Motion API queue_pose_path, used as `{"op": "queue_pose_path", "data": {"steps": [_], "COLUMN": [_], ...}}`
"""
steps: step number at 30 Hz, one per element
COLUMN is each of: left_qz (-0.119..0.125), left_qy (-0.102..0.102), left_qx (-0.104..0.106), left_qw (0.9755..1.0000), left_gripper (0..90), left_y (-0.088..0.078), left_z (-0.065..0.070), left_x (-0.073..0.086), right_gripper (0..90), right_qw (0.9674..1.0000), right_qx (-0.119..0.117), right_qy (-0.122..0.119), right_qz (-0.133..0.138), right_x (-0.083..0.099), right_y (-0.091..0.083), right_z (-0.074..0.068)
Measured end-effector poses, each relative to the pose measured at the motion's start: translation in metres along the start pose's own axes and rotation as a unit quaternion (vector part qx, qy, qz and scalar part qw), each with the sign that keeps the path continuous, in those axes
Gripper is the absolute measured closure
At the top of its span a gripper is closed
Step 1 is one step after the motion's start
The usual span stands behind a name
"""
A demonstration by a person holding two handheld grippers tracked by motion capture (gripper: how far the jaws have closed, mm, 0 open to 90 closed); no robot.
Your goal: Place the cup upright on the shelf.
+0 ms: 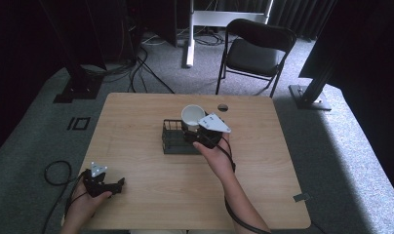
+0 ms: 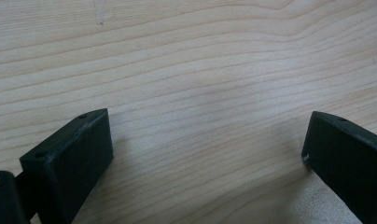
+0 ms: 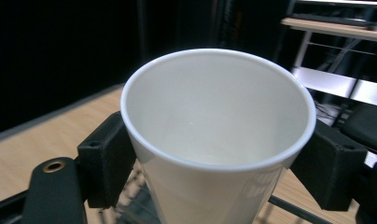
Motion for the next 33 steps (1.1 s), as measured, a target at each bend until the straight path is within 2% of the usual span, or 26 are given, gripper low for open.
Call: {"op": "queue_pose_path", "data": {"steps": [1,3,11,14,21,29,33], "left_qz": [0.000,0.000,0.000,0.000,0.000,0.000,0.000], "left_qy": [0.000,0.000,-0.001,0.000,0.000,0.000,0.000], "left_qx": [0.000,0.000,0.000,0.000,0.000,0.000,0.000], "left_qw": [1.0000,1.0000,1.0000,1.0000,1.0000,1.0000,1.0000], "left_gripper": [2.2,2.2,2.2,2.2,2.2,2.2,2.2], "left_y": [0.000,0.000,0.000,0.000,0.000,0.000,0.000], "left_z": [0.000,0.000,0.000,0.000,0.000,0.000,0.000], "left_x": [0.000,0.000,0.000,0.000,0.000,0.000,0.000], "right_gripper": [20.5,20.5,20.5,20.5,20.5,20.5,20.4], "right_qw": [0.9999,0.9996,0.9971,0.9962,0.9942,0.9928,0.9927], "right_qx": [0.013,0.025,0.061,0.060,0.063,0.059,0.057], "right_qy": [0.003,0.006,0.017,0.028,0.025,0.023,0.032], "right_qz": [-0.003,-0.012,-0.043,-0.057,-0.084,-0.102,-0.101], "right_x": [0.002,0.006,0.028,0.037,0.053,0.060,0.062], "right_y": [0.003,0.007,0.024,0.029,0.036,0.041,0.042], "right_z": [0.003,0.007,0.022,0.027,0.029,0.029,0.031]}}
Point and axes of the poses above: each handheld gripper's, and its own axes: y roughly forward along the jaws, x roughly out of its underside, z roughly to its right, the point moved 1 cm from there along y, roughly forward along the jaws, and after that the axes turned 8 degrees about x, right-handed, at the moved point
